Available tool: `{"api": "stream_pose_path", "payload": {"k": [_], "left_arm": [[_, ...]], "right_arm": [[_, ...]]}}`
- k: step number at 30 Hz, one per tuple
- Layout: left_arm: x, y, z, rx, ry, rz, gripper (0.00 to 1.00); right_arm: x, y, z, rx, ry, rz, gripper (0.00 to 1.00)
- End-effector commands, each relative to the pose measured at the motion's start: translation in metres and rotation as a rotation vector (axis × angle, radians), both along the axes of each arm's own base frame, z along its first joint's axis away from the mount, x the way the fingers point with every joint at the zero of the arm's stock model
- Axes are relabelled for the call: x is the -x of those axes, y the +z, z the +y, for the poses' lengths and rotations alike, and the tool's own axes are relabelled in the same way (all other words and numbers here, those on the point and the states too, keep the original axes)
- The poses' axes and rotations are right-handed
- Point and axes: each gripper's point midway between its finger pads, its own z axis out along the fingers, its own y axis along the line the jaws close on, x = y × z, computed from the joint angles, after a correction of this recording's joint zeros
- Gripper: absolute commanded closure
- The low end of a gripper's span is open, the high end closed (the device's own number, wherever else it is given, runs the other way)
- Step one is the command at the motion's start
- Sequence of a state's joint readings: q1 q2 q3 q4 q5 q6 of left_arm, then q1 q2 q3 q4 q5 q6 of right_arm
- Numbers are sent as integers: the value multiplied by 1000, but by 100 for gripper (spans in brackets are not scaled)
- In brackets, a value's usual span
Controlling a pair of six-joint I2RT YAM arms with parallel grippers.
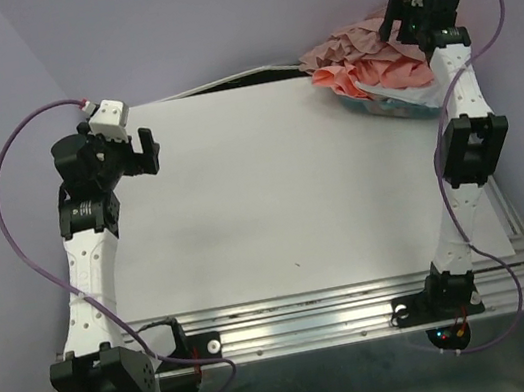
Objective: Fold and stack the skirts
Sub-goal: Grab the skirt from the pile
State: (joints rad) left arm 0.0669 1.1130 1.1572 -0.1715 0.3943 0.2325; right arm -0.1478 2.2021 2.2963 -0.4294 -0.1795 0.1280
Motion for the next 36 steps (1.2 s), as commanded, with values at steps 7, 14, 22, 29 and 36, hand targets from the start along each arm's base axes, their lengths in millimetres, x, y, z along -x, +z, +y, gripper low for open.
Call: {"api": "stream_pose_path", "payload": {"k": [7, 14, 22, 29, 36], "left_arm": [[-1, -29, -3, 20, -6, 60, 1], [1, -48, -2, 42, 20, 100, 1], [1, -57, 2, 57, 47, 128, 1], [0, -53, -3, 77, 27, 115, 1], [1, -43, -6, 91, 15, 88, 1]], "right_arm": [[-65, -7, -58, 39, -208, -239, 0], [-96, -62, -66, 34, -222, -256, 0], [-105, -69, -71, 39, -243, -291, 42], [-84, 26, -54, 5, -176, -431, 87], [-35, 152, -37, -28, -136, -611, 99]]}}
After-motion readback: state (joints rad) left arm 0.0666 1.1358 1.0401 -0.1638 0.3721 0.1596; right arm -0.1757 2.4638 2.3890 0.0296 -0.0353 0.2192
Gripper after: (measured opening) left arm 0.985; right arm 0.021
